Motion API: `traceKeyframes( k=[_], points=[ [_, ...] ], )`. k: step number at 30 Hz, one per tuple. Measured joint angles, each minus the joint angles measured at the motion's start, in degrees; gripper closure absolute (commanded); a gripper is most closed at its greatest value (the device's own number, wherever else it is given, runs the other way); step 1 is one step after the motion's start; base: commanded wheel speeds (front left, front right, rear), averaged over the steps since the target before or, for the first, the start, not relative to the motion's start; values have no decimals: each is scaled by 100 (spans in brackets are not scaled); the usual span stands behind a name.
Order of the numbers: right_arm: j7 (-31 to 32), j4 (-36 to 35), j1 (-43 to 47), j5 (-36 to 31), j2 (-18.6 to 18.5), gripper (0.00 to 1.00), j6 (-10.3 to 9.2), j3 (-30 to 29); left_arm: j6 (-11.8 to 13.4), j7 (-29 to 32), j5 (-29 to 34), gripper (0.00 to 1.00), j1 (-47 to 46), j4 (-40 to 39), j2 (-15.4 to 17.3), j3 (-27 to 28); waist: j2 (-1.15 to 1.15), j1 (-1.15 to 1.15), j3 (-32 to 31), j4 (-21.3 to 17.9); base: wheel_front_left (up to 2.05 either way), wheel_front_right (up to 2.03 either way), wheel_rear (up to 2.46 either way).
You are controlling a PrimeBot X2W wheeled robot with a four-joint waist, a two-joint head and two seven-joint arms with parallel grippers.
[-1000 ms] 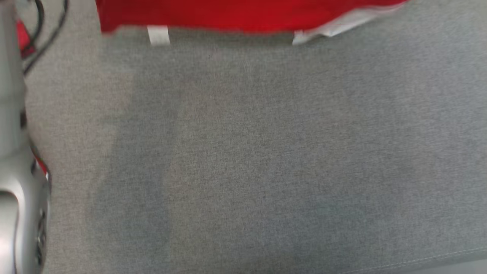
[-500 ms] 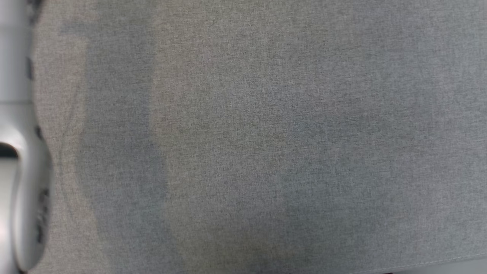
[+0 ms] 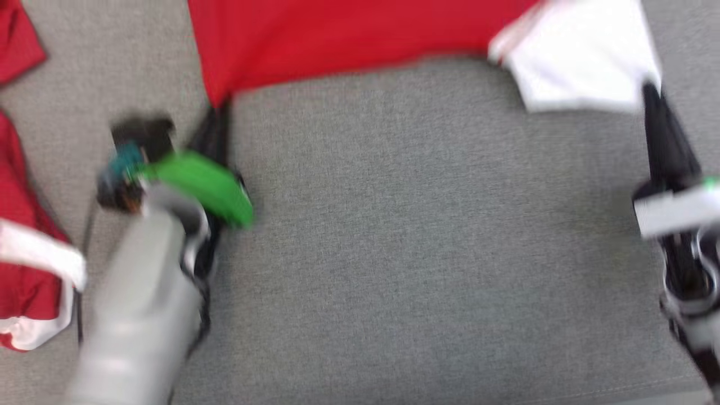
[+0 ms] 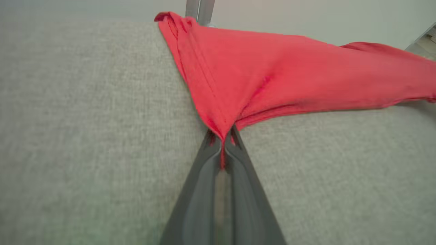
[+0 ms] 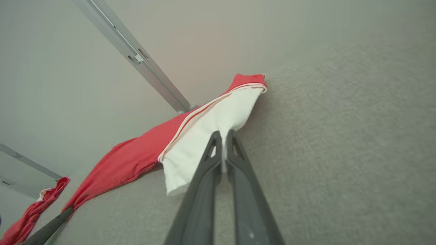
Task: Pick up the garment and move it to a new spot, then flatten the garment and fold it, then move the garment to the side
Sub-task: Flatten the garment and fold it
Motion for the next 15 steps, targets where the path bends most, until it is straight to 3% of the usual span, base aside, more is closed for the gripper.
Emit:
traceKeyframes(
  k=[4,11,15],
  points=[
    [-15,-405,1510,-207,52,100,2,-261,58,63,-200,100,1338,-599,1,-85,0,0,-475,-22,0,0,0],
    [-18,-1096,3636,-376,288,100,2,-476,781,460,-557,100,4081,-2346,-1,-201,0,-1,-1331,-76,0,0,0],
    [-21,-1588,4596,-298,397,100,1,-732,1200,917,-641,100,5271,-3682,235,-293,0,-1,-1711,-93,0,0,0]
  ],
)
